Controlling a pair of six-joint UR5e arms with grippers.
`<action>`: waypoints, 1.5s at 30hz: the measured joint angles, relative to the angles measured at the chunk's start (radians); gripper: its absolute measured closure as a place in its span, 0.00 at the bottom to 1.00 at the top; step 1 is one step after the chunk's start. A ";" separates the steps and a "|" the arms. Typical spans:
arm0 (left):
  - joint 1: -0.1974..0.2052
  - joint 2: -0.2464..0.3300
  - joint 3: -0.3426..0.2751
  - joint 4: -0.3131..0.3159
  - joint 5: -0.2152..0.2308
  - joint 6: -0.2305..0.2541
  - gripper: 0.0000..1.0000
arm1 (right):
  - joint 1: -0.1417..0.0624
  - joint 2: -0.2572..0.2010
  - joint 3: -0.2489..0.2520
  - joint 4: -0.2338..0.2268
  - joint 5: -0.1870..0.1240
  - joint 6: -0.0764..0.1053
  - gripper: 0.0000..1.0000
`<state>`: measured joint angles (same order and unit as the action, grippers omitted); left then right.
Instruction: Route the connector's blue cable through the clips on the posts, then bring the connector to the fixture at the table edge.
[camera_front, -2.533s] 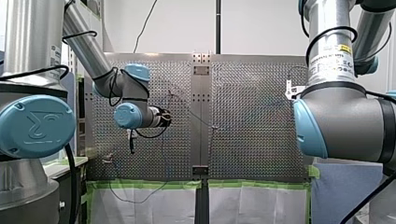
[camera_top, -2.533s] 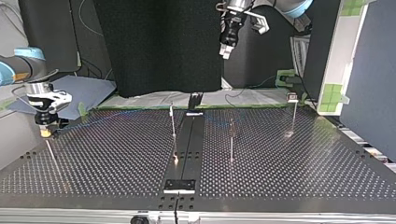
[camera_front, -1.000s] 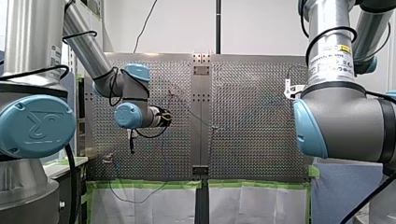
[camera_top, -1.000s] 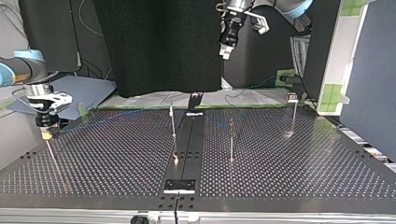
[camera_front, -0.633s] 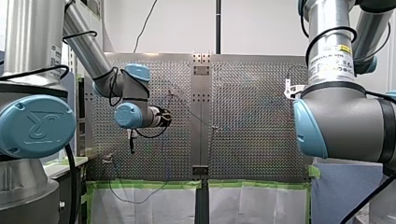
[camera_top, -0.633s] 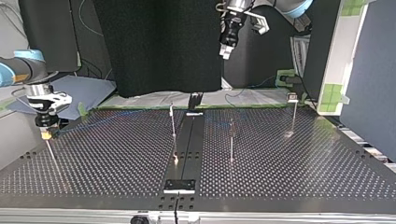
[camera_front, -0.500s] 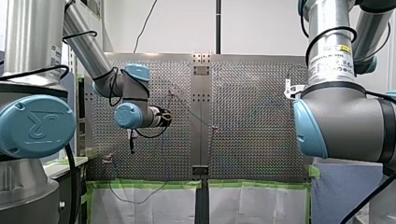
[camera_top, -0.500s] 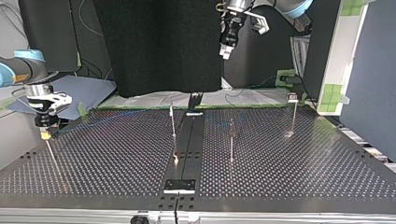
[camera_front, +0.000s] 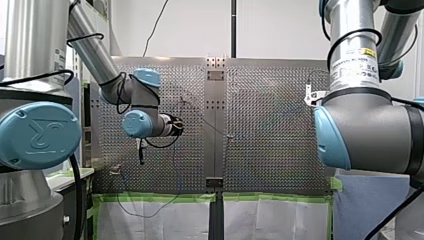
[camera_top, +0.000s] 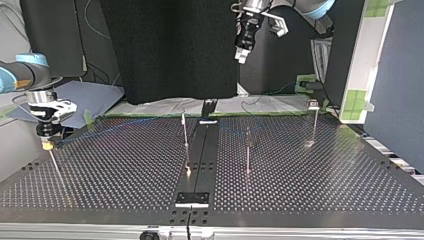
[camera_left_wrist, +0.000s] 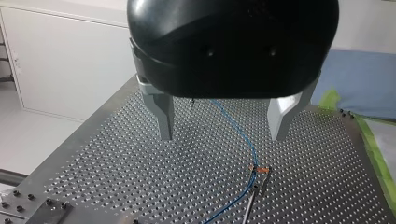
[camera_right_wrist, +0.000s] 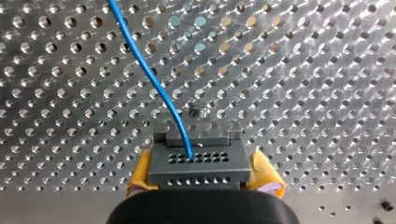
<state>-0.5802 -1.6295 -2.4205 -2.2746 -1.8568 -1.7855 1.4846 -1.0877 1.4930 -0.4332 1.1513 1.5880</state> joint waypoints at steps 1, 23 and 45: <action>0.000 0.000 0.000 0.000 0.000 0.000 0.01 | 0.000 0.000 0.000 0.000 0.000 0.000 0.20; 0.002 0.000 0.000 0.001 0.000 -0.001 0.01 | 0.007 0.003 0.000 0.000 0.001 0.000 0.11; 0.004 0.000 0.000 0.003 0.000 0.000 0.01 | 0.010 0.002 -0.004 0.005 0.004 0.009 0.11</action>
<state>-0.5760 -1.6295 -2.4204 -2.2720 -1.8568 -1.7858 1.4948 -1.0854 1.4890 -0.4283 1.1551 1.5974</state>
